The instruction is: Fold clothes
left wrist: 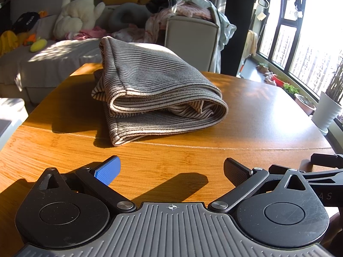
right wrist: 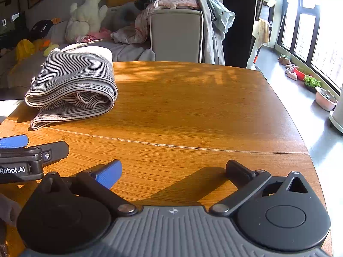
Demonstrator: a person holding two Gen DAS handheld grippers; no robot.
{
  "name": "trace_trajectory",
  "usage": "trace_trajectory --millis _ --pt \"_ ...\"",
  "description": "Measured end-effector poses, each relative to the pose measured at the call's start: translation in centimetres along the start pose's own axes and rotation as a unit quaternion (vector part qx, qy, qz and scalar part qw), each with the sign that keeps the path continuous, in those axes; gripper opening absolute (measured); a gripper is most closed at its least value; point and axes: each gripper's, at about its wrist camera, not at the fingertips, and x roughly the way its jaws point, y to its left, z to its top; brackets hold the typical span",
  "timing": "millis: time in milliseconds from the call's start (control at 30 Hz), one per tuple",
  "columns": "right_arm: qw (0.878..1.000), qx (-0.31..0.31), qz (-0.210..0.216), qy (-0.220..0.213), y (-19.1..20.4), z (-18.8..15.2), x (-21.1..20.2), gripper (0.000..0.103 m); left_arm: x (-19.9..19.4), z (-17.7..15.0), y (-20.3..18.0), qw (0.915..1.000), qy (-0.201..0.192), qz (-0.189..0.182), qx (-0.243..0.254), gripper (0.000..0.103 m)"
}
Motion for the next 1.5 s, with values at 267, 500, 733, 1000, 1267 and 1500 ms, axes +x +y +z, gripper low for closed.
trace_trajectory --millis 267,500,733,1000,1267,1500 --pt "1.000 0.000 0.000 0.000 0.0 -0.1 0.0 0.103 0.1 0.0 -0.2 1.0000 0.000 0.000 -0.001 0.103" --pt "1.000 -0.001 0.000 0.001 -0.1 0.1 0.1 0.103 0.1 0.0 -0.3 1.0000 0.002 0.004 0.003 0.103" --pt "1.000 -0.007 0.004 0.001 0.0 0.6 0.7 0.103 0.2 0.1 -0.5 0.9999 0.004 0.008 0.009 0.103" --pt "1.000 -0.016 0.014 0.001 0.0 0.9 1.0 0.103 0.3 0.1 -0.7 0.9998 0.007 0.012 0.015 0.103" --pt "1.000 -0.017 0.017 0.001 0.0 1.1 1.2 0.103 0.4 0.1 -0.7 0.9997 0.008 0.015 0.018 0.103" --pt "1.000 -0.013 0.013 0.001 -0.2 1.3 1.5 0.103 0.5 0.1 -0.9 0.9994 0.011 0.020 0.024 0.103"
